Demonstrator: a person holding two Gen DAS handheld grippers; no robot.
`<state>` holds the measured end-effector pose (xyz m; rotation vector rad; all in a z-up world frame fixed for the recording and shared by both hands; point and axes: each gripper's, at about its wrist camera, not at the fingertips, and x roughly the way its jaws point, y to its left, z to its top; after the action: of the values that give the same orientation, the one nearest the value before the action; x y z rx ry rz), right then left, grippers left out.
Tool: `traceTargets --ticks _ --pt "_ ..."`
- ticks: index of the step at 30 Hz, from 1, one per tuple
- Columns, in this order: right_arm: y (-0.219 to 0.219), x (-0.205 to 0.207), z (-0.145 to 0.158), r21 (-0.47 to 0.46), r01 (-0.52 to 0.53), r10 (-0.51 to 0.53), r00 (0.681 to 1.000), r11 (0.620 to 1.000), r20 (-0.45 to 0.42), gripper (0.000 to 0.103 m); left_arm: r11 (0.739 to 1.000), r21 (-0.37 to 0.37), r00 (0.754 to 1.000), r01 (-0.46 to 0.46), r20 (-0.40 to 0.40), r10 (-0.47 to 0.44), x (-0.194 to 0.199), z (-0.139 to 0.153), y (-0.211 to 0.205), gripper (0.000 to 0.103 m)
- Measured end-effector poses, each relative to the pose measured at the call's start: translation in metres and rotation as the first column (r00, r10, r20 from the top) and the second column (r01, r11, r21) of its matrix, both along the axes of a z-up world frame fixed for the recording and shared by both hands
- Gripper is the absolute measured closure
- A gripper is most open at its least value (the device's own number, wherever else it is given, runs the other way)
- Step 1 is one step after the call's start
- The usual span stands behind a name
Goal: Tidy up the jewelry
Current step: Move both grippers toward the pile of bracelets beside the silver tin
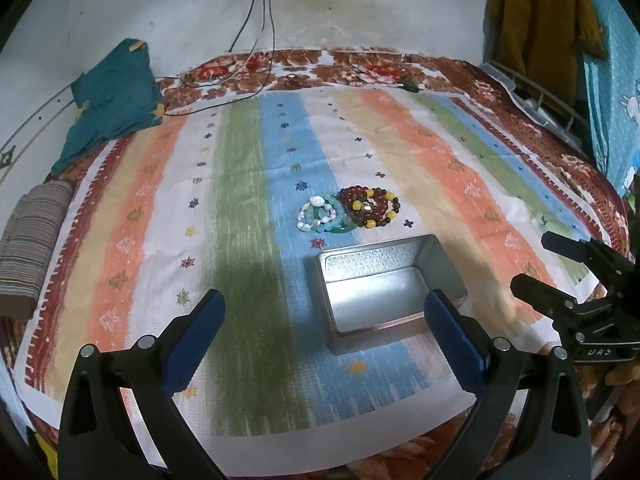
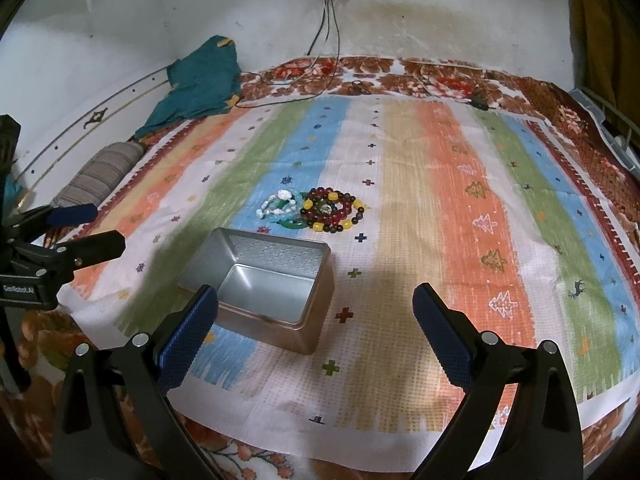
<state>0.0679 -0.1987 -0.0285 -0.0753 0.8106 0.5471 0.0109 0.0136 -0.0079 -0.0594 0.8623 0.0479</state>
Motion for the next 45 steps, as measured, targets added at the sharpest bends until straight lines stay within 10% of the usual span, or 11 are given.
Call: traceTargets --ticks 45 --pt "0.009 0.064 -0.003 -0.033 0.029 -0.031 0.997 0.999 -0.064 0.004 0.996 -0.021 0.992 -0.081 -0.100 0.079 0.062 -0.013 0.015 0.006"
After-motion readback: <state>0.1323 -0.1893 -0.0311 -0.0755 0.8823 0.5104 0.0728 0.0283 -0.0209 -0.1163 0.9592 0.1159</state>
